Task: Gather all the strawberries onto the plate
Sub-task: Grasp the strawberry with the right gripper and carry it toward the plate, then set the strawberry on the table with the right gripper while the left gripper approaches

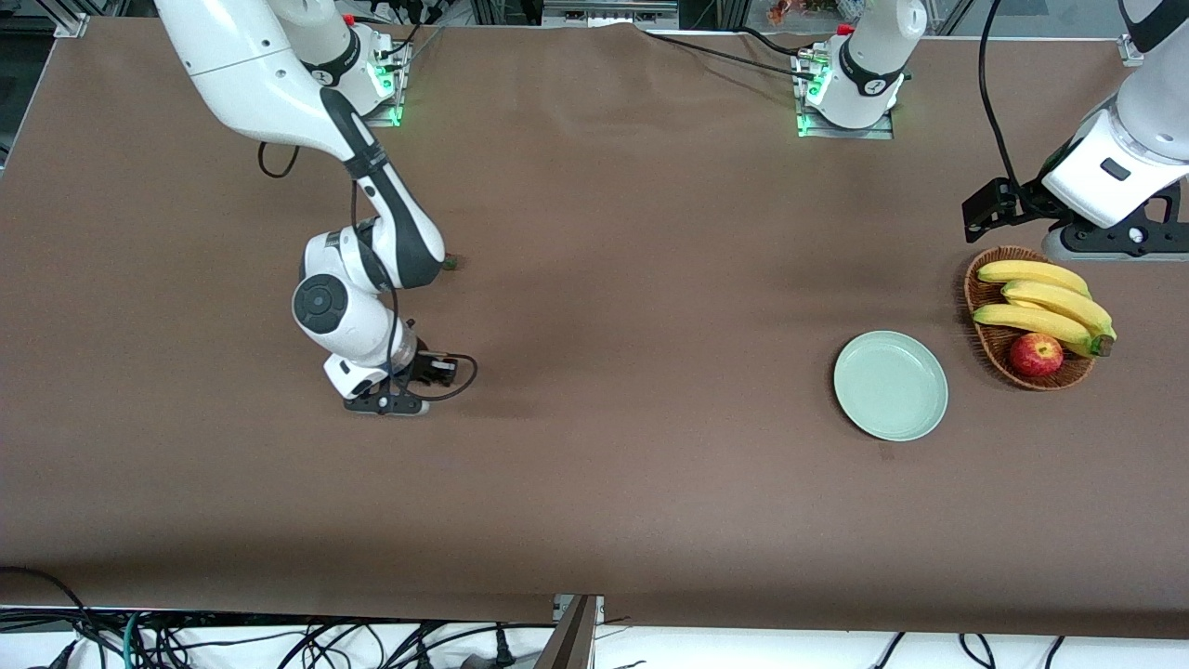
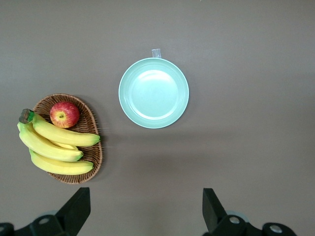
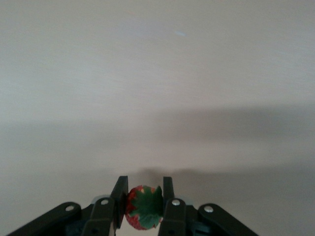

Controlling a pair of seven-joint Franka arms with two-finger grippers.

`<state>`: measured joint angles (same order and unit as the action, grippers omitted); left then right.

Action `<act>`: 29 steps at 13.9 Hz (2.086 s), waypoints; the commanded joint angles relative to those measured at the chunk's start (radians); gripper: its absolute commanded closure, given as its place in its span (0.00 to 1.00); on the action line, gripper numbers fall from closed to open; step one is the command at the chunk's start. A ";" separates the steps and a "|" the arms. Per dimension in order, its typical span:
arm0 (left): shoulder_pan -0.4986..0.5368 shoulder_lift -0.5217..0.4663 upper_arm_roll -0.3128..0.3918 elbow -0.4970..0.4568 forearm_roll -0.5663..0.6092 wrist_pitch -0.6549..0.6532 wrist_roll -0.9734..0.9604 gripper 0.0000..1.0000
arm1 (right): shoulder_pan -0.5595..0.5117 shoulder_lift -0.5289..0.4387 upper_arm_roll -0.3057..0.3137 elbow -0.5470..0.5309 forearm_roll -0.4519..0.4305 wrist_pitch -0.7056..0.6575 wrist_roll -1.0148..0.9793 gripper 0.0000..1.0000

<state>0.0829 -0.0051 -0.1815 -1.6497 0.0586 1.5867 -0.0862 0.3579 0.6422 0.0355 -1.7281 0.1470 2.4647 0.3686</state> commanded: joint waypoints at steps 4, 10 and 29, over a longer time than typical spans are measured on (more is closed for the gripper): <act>0.014 -0.009 -0.001 -0.005 -0.016 -0.011 -0.003 0.00 | 0.208 0.163 0.004 0.344 0.010 -0.041 0.373 0.80; 0.014 -0.009 -0.001 -0.007 -0.017 -0.011 -0.003 0.00 | 0.487 0.382 -0.016 0.578 -0.009 0.152 0.755 0.78; -0.041 0.115 -0.021 -0.005 -0.036 -0.014 0.014 0.00 | 0.475 0.256 -0.129 0.588 0.008 -0.114 0.620 0.14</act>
<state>0.0714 0.0575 -0.1987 -1.6625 0.0480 1.5795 -0.0848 0.8957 0.9754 -0.1113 -1.1159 0.1455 2.4752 1.1079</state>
